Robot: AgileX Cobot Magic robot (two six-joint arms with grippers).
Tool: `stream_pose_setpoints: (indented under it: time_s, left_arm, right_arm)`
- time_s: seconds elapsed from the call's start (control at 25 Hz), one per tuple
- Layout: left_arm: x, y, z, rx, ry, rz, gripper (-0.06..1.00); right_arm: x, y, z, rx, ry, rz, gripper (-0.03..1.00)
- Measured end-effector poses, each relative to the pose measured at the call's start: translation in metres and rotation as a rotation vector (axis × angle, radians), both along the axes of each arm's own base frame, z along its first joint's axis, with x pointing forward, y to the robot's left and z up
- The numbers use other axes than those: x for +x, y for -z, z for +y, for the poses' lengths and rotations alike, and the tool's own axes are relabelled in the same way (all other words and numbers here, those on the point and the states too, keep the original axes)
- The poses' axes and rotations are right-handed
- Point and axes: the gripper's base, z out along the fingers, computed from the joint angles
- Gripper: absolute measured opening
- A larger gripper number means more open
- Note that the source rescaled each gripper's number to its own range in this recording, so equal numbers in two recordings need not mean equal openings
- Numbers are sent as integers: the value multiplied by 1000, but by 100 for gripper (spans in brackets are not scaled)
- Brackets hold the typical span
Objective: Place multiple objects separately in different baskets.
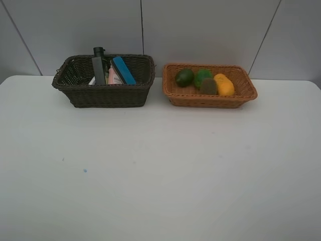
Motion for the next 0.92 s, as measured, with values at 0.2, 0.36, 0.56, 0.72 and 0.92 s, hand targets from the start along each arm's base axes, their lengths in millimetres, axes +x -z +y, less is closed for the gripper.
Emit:
stream_pose_setpoints:
  time_s: [0.2,0.36,0.56,0.72,0.92]
  left_arm:
    - [0,0,0,0,0,0,94]
    - [0,0,0,0,0,0,94]
    - [0,0,0,0,0,0,94]
    - [0,0,0,0,0,0,94]
    - [0,0,0,0,0,0,94]
  right_arm:
    - [0,0,0,0,0,0,78]
    - [0,0,0,0,0,0,78]
    - [0,0,0,1,1,0,78]
    - [0,0,0,3,1,0,78]
    - [0,0,0,3,1,0,78]
